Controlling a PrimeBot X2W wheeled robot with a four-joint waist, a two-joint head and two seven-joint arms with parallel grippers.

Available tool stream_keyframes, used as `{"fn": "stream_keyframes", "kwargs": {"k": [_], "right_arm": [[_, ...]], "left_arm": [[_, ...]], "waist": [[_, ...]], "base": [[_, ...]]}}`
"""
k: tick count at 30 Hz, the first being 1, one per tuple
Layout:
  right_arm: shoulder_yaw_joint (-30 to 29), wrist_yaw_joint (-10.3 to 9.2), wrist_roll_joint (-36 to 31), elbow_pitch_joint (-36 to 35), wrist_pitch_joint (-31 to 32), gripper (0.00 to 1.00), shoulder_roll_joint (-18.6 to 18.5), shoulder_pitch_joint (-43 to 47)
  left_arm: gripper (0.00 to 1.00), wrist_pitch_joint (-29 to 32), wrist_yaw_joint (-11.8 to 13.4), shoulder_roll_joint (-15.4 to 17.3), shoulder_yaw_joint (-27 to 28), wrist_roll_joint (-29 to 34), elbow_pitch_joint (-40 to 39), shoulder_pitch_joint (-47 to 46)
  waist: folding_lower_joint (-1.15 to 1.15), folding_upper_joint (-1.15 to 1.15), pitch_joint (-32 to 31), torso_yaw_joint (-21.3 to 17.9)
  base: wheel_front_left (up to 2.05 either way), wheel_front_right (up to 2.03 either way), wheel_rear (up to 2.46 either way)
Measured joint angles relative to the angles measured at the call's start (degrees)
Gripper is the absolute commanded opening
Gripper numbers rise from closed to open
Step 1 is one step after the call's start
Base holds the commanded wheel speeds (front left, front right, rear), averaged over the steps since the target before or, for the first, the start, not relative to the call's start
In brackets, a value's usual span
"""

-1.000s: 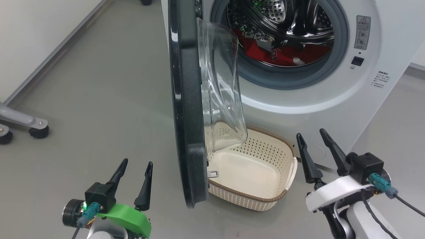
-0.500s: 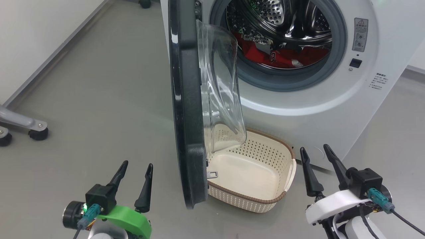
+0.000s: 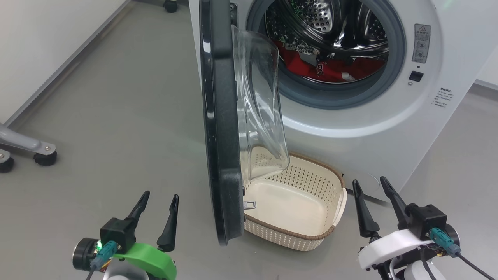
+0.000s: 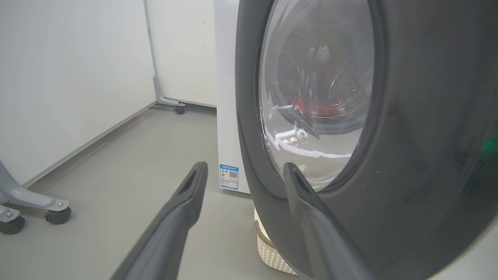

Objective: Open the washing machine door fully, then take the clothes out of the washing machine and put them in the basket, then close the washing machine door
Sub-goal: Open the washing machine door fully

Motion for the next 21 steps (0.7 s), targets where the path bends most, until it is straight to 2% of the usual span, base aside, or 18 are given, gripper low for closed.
{"fn": "stream_keyframes", "kwargs": {"k": [3, 4, 5, 6, 7, 21], "right_arm": [[-0.5, 0.03, -0.5, 0.1, 0.0, 1.0, 0.3, 0.1], [-0.7, 0.22, -0.6, 0.1, 0.0, 1.0, 0.4, 0.1], [-0.8, 0.54, -0.8, 0.1, 0.0, 1.0, 0.5, 0.1], [-1.0, 0.57, -1.1, 0.1, 0.0, 1.0, 0.6, 0.1], [-1.2, 0.59, -1.2, 0.1, 0.0, 1.0, 0.7, 0.1], [-3.0, 1.78, -3.0, 0.2, 0.0, 1.0, 1.5, 0.2]], "left_arm": [[1.0, 0.0, 0.0, 0.0, 0.0, 0.0, -0.1, 0.1], [0.92, 0.0, 0.0, 0.0, -0.1, 0.0, -0.2, 0.1], [0.56, 0.0, 0.0, 0.0, -0.1, 0.0, -0.2, 0.1], [0.14, 0.0, 0.0, 0.0, -0.1, 0.0, -0.2, 0.1], [0.0, 0.0, 0.0, 0.0, -0.1, 0.0, -0.2, 0.1], [0.0, 0.1, 0.0, 0.2, -0.2, 0.0, -2.1, 0.1]], "waist": [[0.0, 0.0, 0.0, 0.0], [0.0, 0.0, 0.0, 0.0], [0.0, 0.0, 0.0, 0.0], [0.0, 0.0, 0.0, 0.1], [0.0, 0.0, 0.0, 0.1], [0.0, 0.0, -0.3, 0.2]], "base": [[0.0, 0.0, 0.0], [0.0, 0.0, 0.0], [0.0, 0.0, 0.0], [0.0, 0.0, 0.0], [0.0, 0.0, 0.0], [0.0, 0.0, 0.0]]}}
